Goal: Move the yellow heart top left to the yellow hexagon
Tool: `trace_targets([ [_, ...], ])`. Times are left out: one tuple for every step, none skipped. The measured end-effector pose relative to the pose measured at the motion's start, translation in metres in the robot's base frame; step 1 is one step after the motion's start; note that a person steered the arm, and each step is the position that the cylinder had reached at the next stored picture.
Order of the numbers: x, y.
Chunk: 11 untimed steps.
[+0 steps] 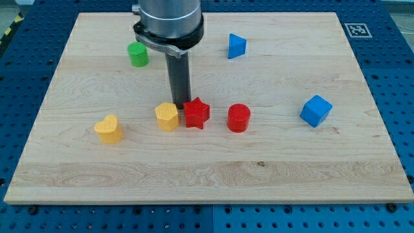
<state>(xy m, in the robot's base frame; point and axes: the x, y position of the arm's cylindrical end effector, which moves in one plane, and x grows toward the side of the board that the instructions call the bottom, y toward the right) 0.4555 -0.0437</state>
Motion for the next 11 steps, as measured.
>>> trace_targets([
  [0.0,0.015],
  [0.0,0.022],
  [-0.014,-0.003],
  [-0.022,-0.078],
  [-0.006,-0.142],
  [0.032,-0.197],
  [0.074,-0.209],
  [0.094,-0.185],
  [0.094,-0.136],
  [0.088,-0.118],
  [0.071,-0.118],
])
